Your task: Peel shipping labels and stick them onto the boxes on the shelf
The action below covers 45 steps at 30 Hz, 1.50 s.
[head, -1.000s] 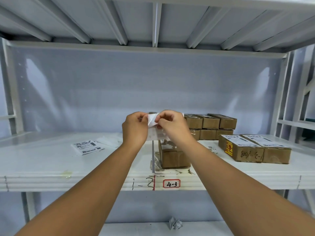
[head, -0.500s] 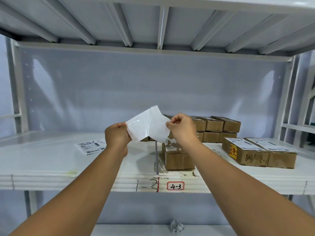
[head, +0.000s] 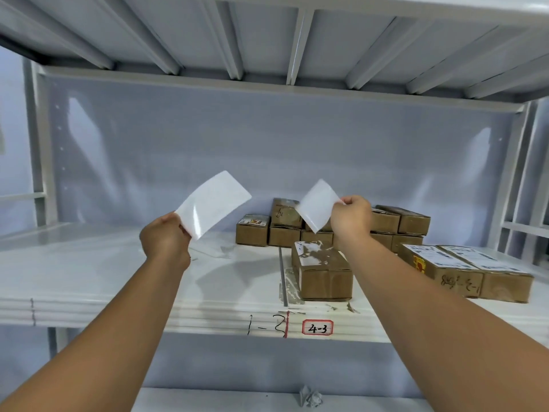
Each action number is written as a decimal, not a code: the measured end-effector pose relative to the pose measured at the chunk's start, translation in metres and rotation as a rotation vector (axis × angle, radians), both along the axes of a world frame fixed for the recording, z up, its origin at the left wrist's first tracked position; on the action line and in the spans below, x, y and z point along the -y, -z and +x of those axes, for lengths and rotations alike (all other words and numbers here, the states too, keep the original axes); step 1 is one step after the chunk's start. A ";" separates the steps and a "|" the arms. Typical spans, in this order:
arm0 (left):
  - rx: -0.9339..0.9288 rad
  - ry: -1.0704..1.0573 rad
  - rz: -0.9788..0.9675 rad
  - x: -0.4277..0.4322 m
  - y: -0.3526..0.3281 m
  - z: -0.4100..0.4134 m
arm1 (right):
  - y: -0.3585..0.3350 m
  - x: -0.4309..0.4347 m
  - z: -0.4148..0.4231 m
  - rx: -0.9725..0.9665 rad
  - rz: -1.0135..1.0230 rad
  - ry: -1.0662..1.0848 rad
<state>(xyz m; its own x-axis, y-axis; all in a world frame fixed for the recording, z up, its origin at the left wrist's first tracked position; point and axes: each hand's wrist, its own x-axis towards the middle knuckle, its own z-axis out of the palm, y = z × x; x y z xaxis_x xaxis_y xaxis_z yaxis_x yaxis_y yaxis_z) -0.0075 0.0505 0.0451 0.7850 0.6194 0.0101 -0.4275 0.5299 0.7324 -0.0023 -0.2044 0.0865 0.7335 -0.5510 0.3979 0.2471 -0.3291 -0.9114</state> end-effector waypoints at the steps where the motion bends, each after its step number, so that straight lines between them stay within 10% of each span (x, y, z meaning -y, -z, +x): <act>1: 0.003 -0.016 -0.053 -0.004 0.001 -0.001 | 0.000 -0.003 0.000 0.016 0.034 -0.003; 8: 0.128 0.049 -0.116 -0.027 0.011 -0.007 | 0.003 -0.052 0.003 0.123 0.004 -0.237; 30: 0.050 0.066 -0.194 -0.073 0.053 0.028 | 0.092 -0.190 0.086 -0.146 -0.986 -0.487; 45: 0.003 0.032 -0.045 -0.059 0.046 0.010 | 0.081 -0.184 0.042 0.331 -0.814 -0.348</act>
